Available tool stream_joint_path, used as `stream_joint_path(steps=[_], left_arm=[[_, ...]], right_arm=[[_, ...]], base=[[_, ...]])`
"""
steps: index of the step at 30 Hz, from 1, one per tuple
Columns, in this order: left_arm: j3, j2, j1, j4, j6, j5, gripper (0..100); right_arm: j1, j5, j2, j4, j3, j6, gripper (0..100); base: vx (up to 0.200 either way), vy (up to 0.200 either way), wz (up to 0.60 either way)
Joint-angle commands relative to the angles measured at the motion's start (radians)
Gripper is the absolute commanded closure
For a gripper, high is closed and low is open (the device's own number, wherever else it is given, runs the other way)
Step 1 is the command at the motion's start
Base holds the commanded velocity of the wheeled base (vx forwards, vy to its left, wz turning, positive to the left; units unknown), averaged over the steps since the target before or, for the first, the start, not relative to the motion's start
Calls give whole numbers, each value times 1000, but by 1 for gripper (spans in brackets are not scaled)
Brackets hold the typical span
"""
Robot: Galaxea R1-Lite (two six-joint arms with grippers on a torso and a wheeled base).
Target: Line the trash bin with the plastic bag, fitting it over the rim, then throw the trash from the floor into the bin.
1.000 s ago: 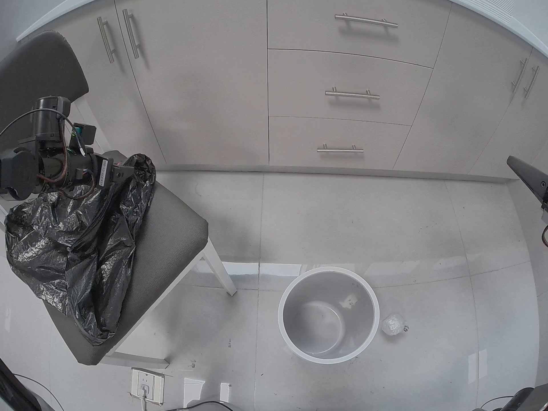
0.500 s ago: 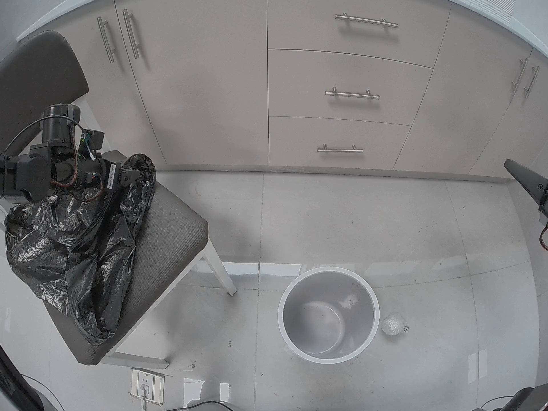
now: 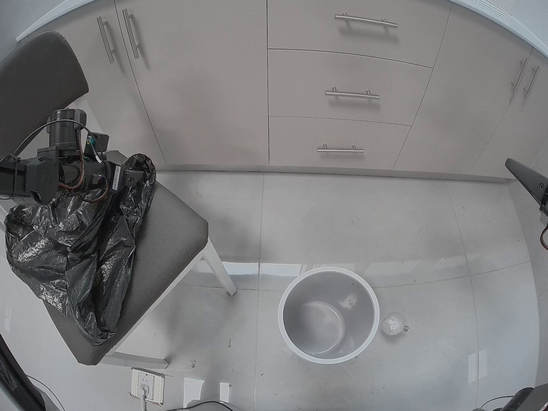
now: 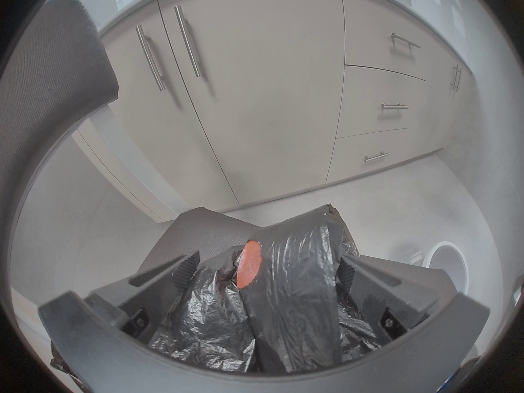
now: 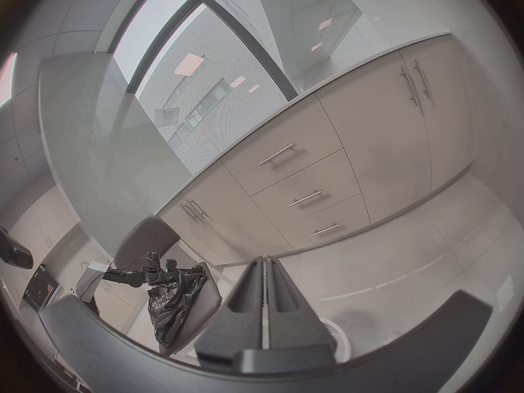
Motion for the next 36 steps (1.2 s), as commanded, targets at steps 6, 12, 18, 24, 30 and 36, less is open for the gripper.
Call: stream_joint_path(steps=[6,12,18,24,30,36], left_arm=[[8,7,4,-2,2,-4,100],[1,8,18,-3,-4,-7,100],[10,-47,7,-63,-145,-14,100],[-3,-289,-87,-54,-725,-142,100],[59,-454,-407,-2,-898,32,100],[31,-405,-766,-5,-826,409,100]], right_arm=[[0,0,-2,-1,0,1,100],[0,0,-14,-1,-3,3,100],[0,0,-17,0,-3,3,100],[2,2,1,0,-1,9,100],[108,5,32,0,28,-2,100],[194,2,66,-1,42,-2,100]], base=[[0,0,0],[0,0,0],[0,0,0],[0,0,0],[0,0,0],[0,0,0]])
